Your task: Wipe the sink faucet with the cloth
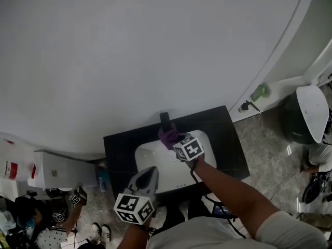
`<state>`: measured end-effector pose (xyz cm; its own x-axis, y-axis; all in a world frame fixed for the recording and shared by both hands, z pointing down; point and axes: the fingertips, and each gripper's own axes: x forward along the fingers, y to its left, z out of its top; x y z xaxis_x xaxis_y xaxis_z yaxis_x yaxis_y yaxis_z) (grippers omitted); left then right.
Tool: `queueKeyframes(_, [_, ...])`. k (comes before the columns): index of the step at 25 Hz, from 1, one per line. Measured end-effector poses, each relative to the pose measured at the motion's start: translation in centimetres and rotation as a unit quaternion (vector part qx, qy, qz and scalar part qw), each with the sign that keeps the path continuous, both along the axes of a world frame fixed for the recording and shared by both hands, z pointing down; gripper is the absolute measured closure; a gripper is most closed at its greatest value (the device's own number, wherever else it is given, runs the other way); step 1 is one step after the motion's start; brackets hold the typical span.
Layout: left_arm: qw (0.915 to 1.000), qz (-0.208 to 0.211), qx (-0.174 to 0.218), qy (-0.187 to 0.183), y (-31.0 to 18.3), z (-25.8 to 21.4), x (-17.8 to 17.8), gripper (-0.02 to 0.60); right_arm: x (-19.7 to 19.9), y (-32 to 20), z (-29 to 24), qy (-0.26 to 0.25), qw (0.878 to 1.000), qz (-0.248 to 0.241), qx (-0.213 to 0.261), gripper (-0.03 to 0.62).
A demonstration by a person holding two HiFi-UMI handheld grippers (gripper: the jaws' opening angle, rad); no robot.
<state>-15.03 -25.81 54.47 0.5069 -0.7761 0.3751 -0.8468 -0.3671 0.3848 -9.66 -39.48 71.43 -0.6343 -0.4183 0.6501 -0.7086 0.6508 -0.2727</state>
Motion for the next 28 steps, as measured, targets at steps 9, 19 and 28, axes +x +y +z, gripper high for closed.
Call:
queueKeyframes(9, [1.0000,0.002,-0.006,0.006,0.0,0.6,0.4,0.575,1.3,5.5,2.1,0.004,1.000,-0.023,-0.020,0.497])
queueKeyframes(19, [1.0000,-0.001,0.002,0.004,-1.1,-0.2,0.7,0.575,4.7,-5.5,-6.2,-0.016,0.997,0.030,0.073,0.497])
queueKeyframes(28, [0.9997,-0.012,-0.019,-0.005,-2.4,2.1,-0.7,0.575,2.4,-10.4,0.7,-0.007,1.000,0.017,0.022,0.505])
